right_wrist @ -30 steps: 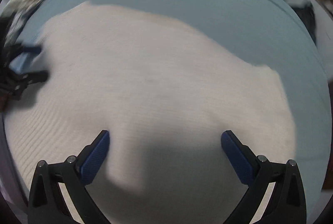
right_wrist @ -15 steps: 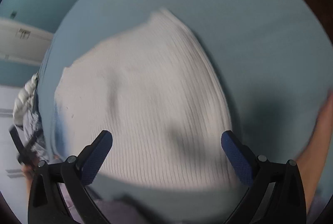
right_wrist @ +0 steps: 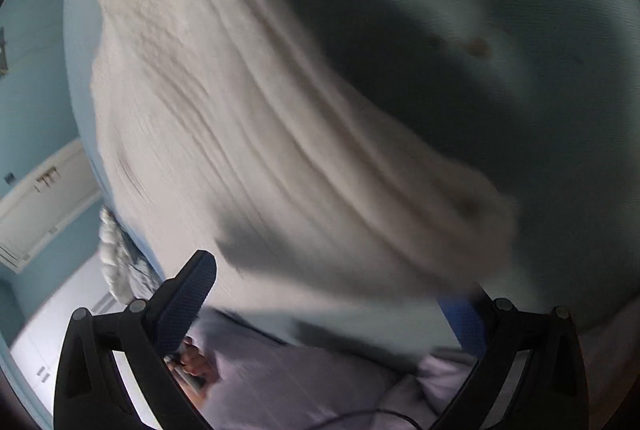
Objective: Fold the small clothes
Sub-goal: 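Grasp the folded sweater ends with both tools and lift it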
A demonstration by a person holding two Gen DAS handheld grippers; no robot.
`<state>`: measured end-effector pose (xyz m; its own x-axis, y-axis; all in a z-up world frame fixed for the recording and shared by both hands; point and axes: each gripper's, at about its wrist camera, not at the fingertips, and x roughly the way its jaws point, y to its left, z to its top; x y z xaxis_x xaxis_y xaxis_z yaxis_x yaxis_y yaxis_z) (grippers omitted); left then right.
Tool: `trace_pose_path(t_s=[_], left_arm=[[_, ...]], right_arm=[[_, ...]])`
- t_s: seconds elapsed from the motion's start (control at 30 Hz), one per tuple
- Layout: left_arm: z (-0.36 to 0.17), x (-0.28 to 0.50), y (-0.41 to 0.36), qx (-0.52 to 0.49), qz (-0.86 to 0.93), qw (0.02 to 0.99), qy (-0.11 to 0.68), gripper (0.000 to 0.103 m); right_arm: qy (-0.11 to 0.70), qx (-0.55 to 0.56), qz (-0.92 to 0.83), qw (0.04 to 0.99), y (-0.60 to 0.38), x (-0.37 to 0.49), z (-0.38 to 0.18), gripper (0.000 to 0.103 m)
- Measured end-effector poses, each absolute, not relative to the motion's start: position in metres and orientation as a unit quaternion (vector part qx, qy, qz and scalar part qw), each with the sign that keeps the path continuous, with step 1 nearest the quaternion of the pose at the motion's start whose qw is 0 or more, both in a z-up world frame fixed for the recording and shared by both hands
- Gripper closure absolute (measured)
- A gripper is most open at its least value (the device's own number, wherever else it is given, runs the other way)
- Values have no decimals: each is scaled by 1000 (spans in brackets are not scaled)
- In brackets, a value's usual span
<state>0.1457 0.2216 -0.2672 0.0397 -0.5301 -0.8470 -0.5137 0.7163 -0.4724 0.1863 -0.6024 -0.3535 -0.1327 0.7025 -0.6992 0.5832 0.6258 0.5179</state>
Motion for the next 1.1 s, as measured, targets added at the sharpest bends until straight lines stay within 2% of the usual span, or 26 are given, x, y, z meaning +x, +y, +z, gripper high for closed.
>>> trace_pose_path(t_s=[0.07, 0.17, 0.2, 0.23, 0.27, 0.3, 0.33, 0.43, 0.5, 0.67, 0.83, 0.93, 1.1], left_arm=[[-270, 150, 228, -415, 4, 602, 682, 2], [-275, 150, 235, -448, 35, 603, 659, 4], [-272, 146, 238, -455, 48, 608, 649, 14], [-269, 138, 243, -456, 55, 613, 643, 28], [-264, 135, 244, -451, 58, 621, 638, 34], [-262, 133, 244, -448, 57, 626, 636, 46], [-257, 133, 246, -445, 53, 632, 632, 59], [-237, 144, 254, -428, 38, 658, 618, 74], [-215, 125, 243, -420, 21, 678, 603, 77], [-164, 107, 250, -476, -22, 674, 565, 79], [-154, 79, 240, -486, -33, 639, 596, 79], [-161, 69, 237, -478, -29, 620, 621, 79], [-158, 64, 242, -494, -13, 600, 629, 79]], right_arm=[[733, 436, 49, 520, -608, 195, -348, 2], [726, 429, 32, 537, -609, 196, -342, 25], [725, 422, 26, 544, -611, 196, -336, 40], [724, 414, 22, 552, -613, 196, -330, 52], [721, 407, 22, 561, -614, 197, -323, 59], [715, 400, 24, 573, -615, 196, -314, 72], [710, 393, 28, 584, -616, 197, -306, 76], [695, 366, 50, 616, -616, 198, -291, 80], [685, 358, 57, 632, -617, 197, -281, 81], [628, 374, 97, 676, -627, 195, -228, 83], [581, 403, 112, 698, -653, 181, -180, 83], [606, 410, 94, 675, -671, 166, -181, 83], [671, 421, 52, 609, -692, 152, -216, 83]])
